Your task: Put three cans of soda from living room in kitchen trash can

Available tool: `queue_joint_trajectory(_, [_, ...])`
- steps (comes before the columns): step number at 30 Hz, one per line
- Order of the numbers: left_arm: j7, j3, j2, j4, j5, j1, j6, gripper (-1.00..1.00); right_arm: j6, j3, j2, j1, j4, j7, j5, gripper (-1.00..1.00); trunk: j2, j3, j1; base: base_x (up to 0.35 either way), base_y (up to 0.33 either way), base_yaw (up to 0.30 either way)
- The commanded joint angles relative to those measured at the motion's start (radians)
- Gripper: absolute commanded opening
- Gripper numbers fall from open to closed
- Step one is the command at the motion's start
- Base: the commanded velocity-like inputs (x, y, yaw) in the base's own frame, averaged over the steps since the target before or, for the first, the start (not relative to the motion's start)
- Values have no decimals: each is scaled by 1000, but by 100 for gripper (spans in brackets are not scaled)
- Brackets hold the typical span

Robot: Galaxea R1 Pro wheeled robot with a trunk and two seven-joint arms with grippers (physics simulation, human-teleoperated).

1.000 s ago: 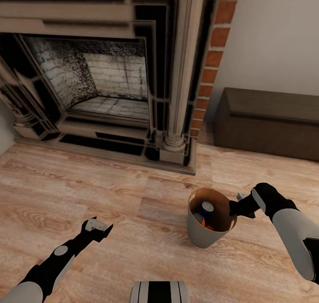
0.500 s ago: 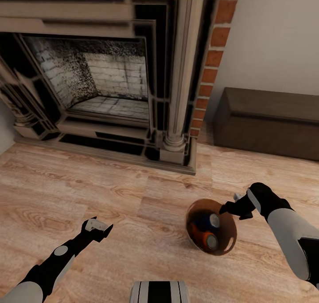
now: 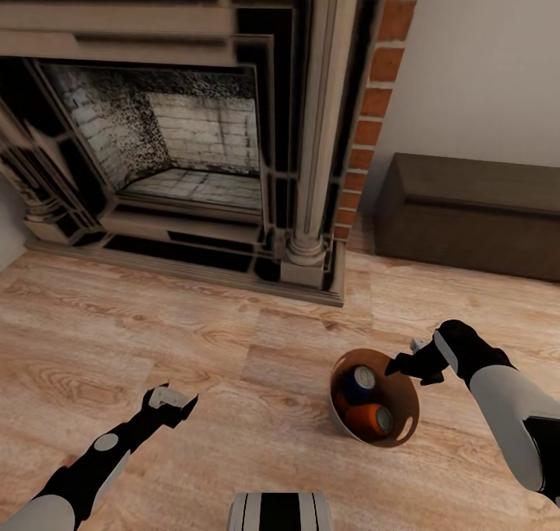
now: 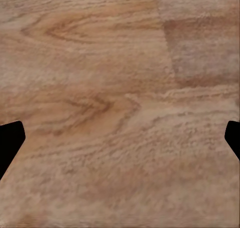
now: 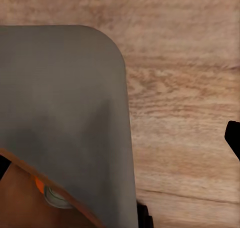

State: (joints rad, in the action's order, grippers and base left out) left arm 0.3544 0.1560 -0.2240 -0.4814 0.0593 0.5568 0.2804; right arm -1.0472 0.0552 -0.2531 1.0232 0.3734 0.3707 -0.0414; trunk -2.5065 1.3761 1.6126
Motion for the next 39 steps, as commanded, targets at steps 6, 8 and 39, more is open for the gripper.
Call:
queue_joint_trajectory(6, [-1, 1, 1, 11, -2, 0, 0, 100, 0, 0, 0, 0, 0, -1, 0, 100, 1, -12, -1, 0, 0, 0])
queue_joint_trajectory(8, [-1, 2, 1, 11, -4, 0, 0, 100, 0, 0, 0, 0, 0, -1, 0, 100, 1, -19, -2, 0, 0, 0])
queue_joint_trajectory(39, [-35, 6, 2, 13, -9, 0, -1, 100, 0, 0, 0, -3, -1, -5, 0, 100, 63, -133, -43, 0, 0, 0])
